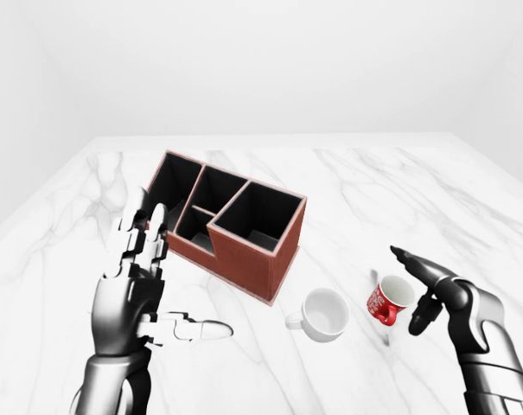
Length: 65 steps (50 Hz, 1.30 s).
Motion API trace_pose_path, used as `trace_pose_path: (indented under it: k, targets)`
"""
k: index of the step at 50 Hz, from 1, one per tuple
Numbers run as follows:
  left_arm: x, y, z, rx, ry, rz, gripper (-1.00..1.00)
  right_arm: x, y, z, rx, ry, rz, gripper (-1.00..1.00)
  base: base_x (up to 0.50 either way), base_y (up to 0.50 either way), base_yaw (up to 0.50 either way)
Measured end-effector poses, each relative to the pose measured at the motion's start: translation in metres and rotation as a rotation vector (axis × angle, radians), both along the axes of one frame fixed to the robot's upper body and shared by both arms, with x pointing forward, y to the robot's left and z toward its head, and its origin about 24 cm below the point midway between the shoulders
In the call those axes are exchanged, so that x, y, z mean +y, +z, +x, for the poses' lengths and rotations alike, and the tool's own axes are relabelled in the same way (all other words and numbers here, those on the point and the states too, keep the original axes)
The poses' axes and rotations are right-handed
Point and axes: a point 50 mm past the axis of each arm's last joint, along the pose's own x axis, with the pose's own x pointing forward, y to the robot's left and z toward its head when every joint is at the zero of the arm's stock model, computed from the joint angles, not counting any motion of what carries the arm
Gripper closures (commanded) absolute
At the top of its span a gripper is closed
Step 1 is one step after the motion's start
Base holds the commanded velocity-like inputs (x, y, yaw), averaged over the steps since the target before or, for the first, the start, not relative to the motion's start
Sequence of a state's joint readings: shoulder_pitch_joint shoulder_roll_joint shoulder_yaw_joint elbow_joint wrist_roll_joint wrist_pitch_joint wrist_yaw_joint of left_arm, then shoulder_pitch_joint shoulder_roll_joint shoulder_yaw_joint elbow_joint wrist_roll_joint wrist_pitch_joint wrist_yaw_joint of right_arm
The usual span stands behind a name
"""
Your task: Pick up the red mug and place it to the right of the caddy.
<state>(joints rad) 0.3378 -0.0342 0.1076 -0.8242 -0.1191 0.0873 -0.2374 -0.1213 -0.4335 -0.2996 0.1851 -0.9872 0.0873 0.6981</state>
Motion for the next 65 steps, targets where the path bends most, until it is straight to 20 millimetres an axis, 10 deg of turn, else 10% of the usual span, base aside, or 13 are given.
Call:
trace_pose_path:
  k: [47,50,53,65]
  targets:
    - [0.001,0.000,0.000,0.000,0.003,-0.002,-1.00,0.005,-0.019,0.011,0.057,0.009,-0.005,-0.98,0.00,0.00,0.00]
    - [0.001,0.000,0.000,-0.001,0.003,-0.002,-1.00,0.005,-0.019,0.011,0.058,0.009,-0.006,-0.55,0.00,0.00,0.00]
    - [0.001,0.000,0.000,-0.002,0.003,-0.002,-1.00,0.005,-0.020,0.011,0.062,0.011,0.003,0.90,0.00,0.00,0.00]
    - [0.001,0.000,-0.001,-0.003,0.001,-0.002,-1.00,0.006,-0.017,0.010,0.049,0.019,0.023,1.00,0.00,0.00,0.00]
